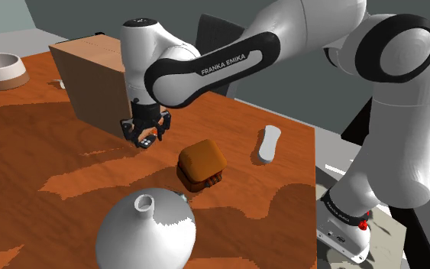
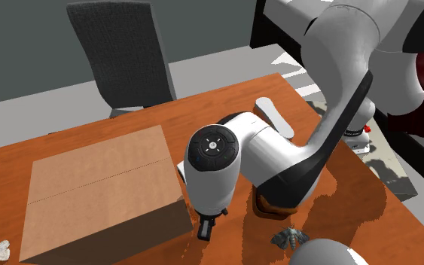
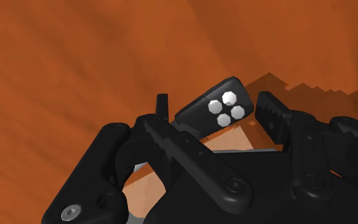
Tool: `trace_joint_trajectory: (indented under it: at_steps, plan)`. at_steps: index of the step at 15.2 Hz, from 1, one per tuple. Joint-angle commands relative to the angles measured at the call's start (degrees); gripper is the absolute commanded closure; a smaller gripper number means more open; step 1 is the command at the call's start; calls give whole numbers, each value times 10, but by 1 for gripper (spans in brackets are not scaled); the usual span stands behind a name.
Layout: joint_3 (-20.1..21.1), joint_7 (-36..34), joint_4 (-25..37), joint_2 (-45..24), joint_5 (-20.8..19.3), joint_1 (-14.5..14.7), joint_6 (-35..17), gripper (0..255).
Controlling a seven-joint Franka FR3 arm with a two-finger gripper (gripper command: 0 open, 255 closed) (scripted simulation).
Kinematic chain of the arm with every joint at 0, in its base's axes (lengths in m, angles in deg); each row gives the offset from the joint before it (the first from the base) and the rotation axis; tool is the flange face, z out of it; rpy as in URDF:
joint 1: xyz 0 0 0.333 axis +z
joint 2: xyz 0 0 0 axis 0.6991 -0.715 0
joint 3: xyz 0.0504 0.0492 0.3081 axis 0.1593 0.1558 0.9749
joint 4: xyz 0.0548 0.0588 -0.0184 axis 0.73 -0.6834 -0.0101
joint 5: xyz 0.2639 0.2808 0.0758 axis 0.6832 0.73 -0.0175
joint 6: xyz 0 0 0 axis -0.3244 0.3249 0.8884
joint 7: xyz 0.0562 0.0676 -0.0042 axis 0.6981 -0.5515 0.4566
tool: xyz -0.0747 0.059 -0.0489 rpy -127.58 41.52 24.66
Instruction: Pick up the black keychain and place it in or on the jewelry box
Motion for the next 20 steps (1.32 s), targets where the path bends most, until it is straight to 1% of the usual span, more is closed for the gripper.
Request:
trace_joint_trajectory:
  at_steps: [1,11,20]
  plan:
    - [2,1,6,7,3,0,13,255]
    - [8,9,50,30,15,-1,78,255]
    - [11,15,104,41,21,1,142,255]
